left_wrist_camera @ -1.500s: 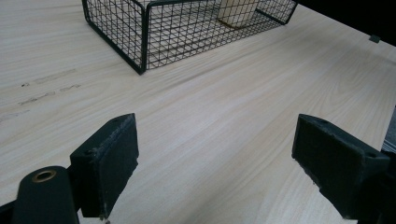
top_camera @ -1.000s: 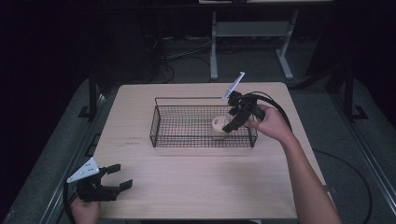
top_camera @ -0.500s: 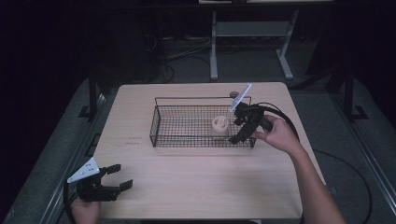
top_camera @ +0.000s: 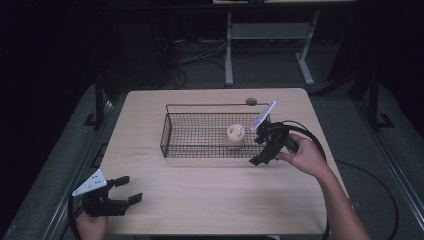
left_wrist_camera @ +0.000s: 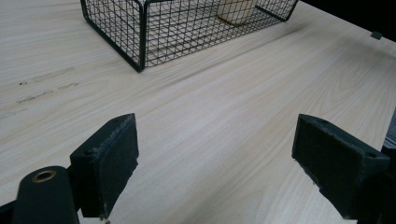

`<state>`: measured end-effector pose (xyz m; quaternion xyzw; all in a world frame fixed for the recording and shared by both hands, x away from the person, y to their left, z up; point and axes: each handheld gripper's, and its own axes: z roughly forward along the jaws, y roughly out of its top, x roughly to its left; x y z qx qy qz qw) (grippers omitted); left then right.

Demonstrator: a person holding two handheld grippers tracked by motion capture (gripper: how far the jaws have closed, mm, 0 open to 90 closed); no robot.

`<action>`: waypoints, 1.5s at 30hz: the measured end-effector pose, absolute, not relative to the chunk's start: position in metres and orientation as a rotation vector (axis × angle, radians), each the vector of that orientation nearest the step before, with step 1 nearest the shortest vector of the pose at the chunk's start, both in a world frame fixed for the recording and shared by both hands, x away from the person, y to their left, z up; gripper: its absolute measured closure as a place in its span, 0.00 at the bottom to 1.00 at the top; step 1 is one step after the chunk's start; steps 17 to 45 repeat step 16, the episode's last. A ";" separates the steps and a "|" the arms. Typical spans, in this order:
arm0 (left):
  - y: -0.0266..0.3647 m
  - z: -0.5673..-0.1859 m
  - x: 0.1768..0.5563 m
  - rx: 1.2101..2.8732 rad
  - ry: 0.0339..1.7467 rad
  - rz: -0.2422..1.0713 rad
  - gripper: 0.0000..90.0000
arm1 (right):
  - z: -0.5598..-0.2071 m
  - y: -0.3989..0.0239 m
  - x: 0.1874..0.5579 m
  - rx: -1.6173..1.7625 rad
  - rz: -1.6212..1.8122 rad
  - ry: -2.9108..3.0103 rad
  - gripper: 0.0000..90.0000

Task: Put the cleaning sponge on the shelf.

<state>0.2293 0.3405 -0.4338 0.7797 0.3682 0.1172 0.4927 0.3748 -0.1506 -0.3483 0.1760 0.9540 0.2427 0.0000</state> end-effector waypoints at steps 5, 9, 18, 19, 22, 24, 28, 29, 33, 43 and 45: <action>0.340 -0.434 0.229 1.896 0.890 0.286 0.15 | -0.354 -0.155 0.366 0.555 0.753 3.002 0.18; 0.340 -0.434 0.229 1.896 0.889 0.286 0.15 | -0.359 -0.160 0.359 0.549 0.774 3.001 0.18; 0.338 -0.434 0.230 1.899 0.890 0.286 0.15 | -0.367 -0.164 0.342 0.524 0.787 2.976 0.18; 0.338 -0.434 0.230 1.899 0.890 0.286 0.15 | -0.367 -0.164 0.342 0.524 0.787 2.976 0.18; 0.338 -0.434 0.230 1.899 0.890 0.286 0.15 | -0.367 -0.164 0.342 0.524 0.787 2.976 0.18; 0.338 -0.434 0.230 1.899 0.890 0.286 0.15 | -0.367 -0.164 0.342 0.524 0.787 2.976 0.18; 0.338 -0.434 0.230 1.899 0.890 0.286 0.15 | -0.367 -0.164 0.342 0.524 0.787 2.976 0.18; 0.338 -0.434 0.230 1.899 0.890 0.286 0.15 | -0.367 -0.164 0.342 0.524 0.787 2.976 0.18; 0.338 -0.434 0.230 1.899 0.890 0.286 0.15 | -0.367 -0.164 0.342 0.524 0.787 2.976 0.18; 0.338 -0.434 0.230 1.899 0.890 0.286 0.15 | -0.367 -0.164 0.342 0.524 0.787 2.976 0.18; 0.338 -0.434 0.230 1.899 0.890 0.286 0.15 | -0.367 -0.164 0.342 0.524 0.787 2.976 0.18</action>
